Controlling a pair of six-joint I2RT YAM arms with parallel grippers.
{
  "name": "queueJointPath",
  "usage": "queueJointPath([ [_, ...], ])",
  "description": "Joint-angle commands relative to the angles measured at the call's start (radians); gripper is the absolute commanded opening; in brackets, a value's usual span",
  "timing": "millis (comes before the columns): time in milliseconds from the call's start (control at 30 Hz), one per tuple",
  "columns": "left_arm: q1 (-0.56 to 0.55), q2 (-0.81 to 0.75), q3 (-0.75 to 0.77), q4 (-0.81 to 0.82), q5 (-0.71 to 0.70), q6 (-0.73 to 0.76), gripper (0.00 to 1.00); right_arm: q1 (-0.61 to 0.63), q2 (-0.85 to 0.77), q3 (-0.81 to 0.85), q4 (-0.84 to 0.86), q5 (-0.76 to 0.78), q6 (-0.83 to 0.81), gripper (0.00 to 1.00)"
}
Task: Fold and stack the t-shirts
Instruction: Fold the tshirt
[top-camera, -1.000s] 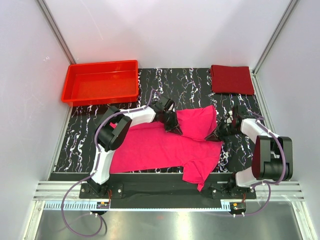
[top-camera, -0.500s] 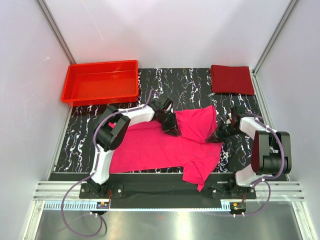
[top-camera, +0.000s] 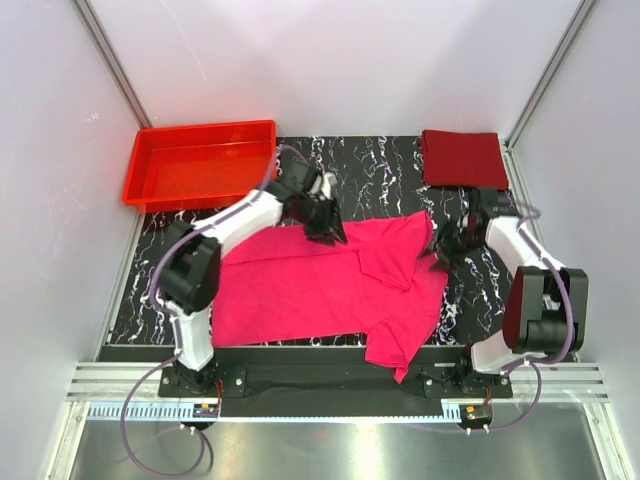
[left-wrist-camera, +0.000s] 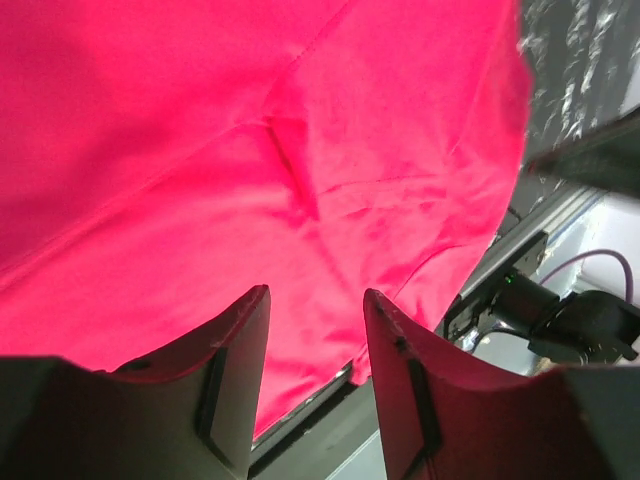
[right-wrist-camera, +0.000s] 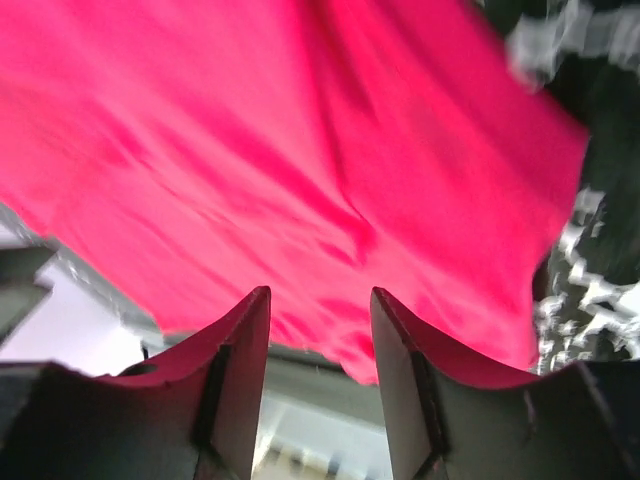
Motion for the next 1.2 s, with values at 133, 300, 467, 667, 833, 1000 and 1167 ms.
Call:
queueJointPath([
  [133, 0.229, -0.221, -0.121, -0.077, -0.117, 0.181, 0.47, -0.021, 0.214, 0.375, 0.128, 0.190, -0.030, 0.52],
  [300, 0.352, -0.252, -0.156, -0.094, -0.209, 0.264, 0.47, -0.044, 0.438, 0.559, 0.124, 0.211, -0.084, 0.53],
  [467, 0.444, -0.240, -0.188, -0.085, -0.244, 0.274, 0.47, -0.048, 0.584, 0.727, 0.108, 0.144, -0.151, 0.53],
  [667, 0.529, -0.198, -0.225, -0.073, -0.287, 0.241, 0.45, -0.048, 0.641, 0.754, 0.127, 0.089, -0.159, 0.52],
  [833, 0.567, -0.158, -0.233, -0.076, -0.324, 0.214, 0.44, -0.047, 0.661, 0.733, 0.140, 0.047, -0.150, 0.45],
  [1000, 0.587, -0.118, -0.231, -0.085, -0.358, 0.200, 0.44, -0.047, 0.685, 0.727, 0.140, 0.020, -0.137, 0.43],
  [1167, 0.593, -0.085, -0.216, -0.096, -0.388, 0.192, 0.44, -0.047, 0.695, 0.719, 0.137, 0.024, -0.151, 0.42],
])
